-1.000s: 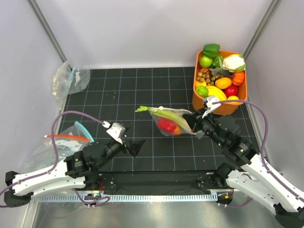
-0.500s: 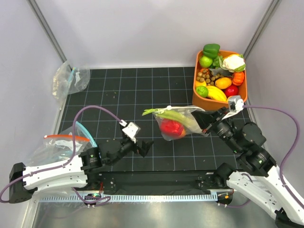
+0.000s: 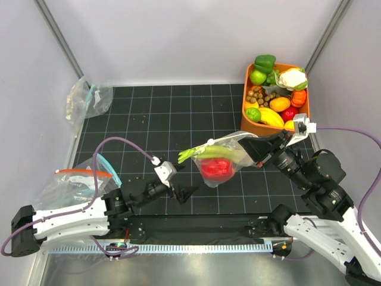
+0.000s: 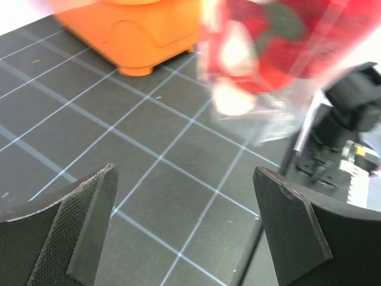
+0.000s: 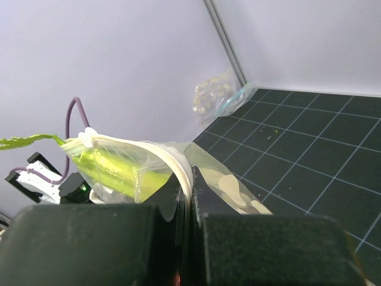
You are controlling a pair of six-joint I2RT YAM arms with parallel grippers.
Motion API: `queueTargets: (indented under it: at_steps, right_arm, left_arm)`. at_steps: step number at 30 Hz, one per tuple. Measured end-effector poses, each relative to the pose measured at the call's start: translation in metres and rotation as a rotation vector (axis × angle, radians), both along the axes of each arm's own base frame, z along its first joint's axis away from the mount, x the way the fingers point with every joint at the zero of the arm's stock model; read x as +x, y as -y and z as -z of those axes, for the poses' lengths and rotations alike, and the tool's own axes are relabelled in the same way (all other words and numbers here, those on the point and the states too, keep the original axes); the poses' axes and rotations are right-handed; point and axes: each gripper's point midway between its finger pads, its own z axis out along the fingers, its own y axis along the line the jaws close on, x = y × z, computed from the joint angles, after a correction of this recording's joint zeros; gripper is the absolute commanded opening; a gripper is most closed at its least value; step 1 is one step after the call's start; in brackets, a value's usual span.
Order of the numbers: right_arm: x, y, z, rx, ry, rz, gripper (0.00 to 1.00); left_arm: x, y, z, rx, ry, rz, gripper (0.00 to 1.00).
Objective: Place the food in the zip-top bag and seal the zipper
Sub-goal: Zip the zipper food storage bag at the center of the board.
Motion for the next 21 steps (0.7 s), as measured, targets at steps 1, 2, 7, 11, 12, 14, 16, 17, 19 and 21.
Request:
queueTargets:
  at_steps: [1, 2, 7, 11, 12, 14, 16, 17, 19, 21]
  right_arm:
    - [-0.001, -0.001, -0.001, 0.004, -0.002, -0.007, 0.01]
    - [-0.001, -0.002, -0.001, 0.006, -0.005, -0.014, 0.01]
    - [0.0, -0.009, -0.001, 0.013, -0.02, -0.039, 0.01]
    - [0.002, -0.015, -0.001, 0.022, -0.031, -0.059, 0.01]
    - [0.003, -0.017, -0.002, 0.025, -0.033, -0.065, 0.01]
    - [0.003, -0.019, -0.003, 0.031, -0.035, -0.073, 0.01]
    - [0.003, -0.022, -0.003, 0.037, -0.04, -0.083, 0.01]
    - [0.003, -0.023, -0.003, 0.039, -0.042, -0.086, 0.01]
    - [0.004, -0.024, -0.003, 0.039, -0.043, -0.09, 0.01]
    - [0.005, -0.025, -0.001, 0.038, -0.044, -0.091, 0.01]
  left_arm:
    - [-0.002, 0.002, 0.0, -0.004, 0.003, 0.018, 1.0]
    - [-0.006, 0.004, 0.0, -0.01, 0.007, 0.042, 1.0]
    - [-0.02, 0.009, -0.008, -0.052, 0.046, 0.132, 1.0]
    - [-0.021, 0.015, -0.009, -0.055, 0.057, 0.152, 1.0]
    - [-0.021, 0.017, -0.007, -0.049, 0.057, 0.152, 1.0]
    - [-0.018, 0.021, 0.001, -0.018, 0.055, 0.151, 0.98]
    - [-0.016, 0.026, 0.013, 0.019, 0.05, 0.151, 0.98]
    - [-0.015, 0.028, 0.017, 0.032, 0.047, 0.153, 0.98]
    - [-0.014, 0.033, 0.022, 0.05, 0.044, 0.162, 0.98]
    - [-0.016, 0.037, 0.025, 0.063, 0.047, 0.182, 0.98]
